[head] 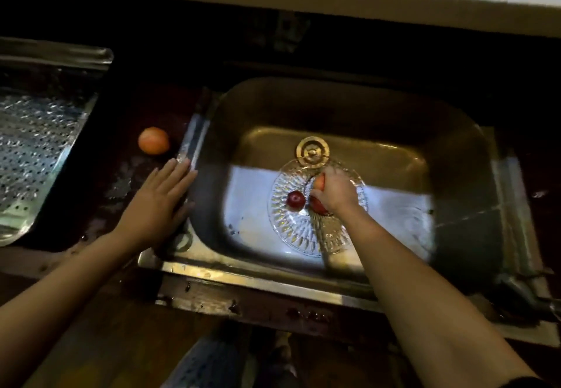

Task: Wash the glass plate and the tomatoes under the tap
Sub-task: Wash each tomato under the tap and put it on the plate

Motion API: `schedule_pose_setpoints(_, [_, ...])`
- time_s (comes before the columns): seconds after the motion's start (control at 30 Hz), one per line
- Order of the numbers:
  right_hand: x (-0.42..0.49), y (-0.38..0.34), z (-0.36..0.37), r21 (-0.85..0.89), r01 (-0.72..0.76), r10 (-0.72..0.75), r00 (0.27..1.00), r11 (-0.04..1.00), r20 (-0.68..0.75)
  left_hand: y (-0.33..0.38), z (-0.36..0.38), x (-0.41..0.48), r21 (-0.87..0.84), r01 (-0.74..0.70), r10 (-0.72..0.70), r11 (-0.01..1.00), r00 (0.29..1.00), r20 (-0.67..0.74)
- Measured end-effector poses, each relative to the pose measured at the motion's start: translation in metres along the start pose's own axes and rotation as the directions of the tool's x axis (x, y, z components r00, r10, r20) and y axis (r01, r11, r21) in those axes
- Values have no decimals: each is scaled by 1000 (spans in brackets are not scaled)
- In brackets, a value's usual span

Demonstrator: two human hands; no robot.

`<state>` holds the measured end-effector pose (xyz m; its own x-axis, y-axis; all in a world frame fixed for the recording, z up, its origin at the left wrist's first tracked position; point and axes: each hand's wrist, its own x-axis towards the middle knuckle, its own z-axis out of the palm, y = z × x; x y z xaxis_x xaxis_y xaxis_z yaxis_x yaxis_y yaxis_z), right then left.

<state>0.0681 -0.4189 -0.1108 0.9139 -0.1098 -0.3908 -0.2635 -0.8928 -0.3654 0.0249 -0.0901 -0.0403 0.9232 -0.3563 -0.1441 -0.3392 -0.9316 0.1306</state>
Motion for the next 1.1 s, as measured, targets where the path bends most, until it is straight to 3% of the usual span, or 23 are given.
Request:
schedule_pose_setpoints(0.2, [32, 4, 30, -60, -39, 42, 998, 997, 42, -11, 29, -5, -3, -9, 8, 1000, 996, -93])
schedule_pose_setpoints(0.47, [36, -9, 39, -182, -69, 73, 997, 981, 15, -12, 31, -4, 30, -21, 24, 999, 994, -110])
schedule_pose_setpoints(0.6, [7, -54, 28, -120, 57, -63, 996, 991, -55, -11, 26, -6, 20, -43, 44, 999, 994, -97])
schedule_pose_setpoints(0.7, [-42, -98, 33, 23, 191, -192, 975, 981, 108, -11, 21, -5, 11, -67, 68, 998, 995, -77])
schedule_pose_setpoints(0.8, [-92, -129, 49, 115, 215, -241, 921, 970, 305, -13, 15, -4, -37, -27, 27, 999, 1000, -5])
schedule_pose_setpoints(0.9, [-123, -140, 63, 107, 203, -230, 865, 973, 447, -18, -6, -4, -136, -112, 87, 984, 980, -180])
schedule_pose_setpoints(1.0, [-130, -141, 68, 68, 192, -202, 865, 979, 459, -35, -29, 7, -181, -23, -50, 983, 920, -389])
schedule_pose_setpoints(1.1, [-133, -140, 71, 41, 201, -199, 889, 979, 412, -54, -41, 27, -291, 188, -274, 938, 916, -292])
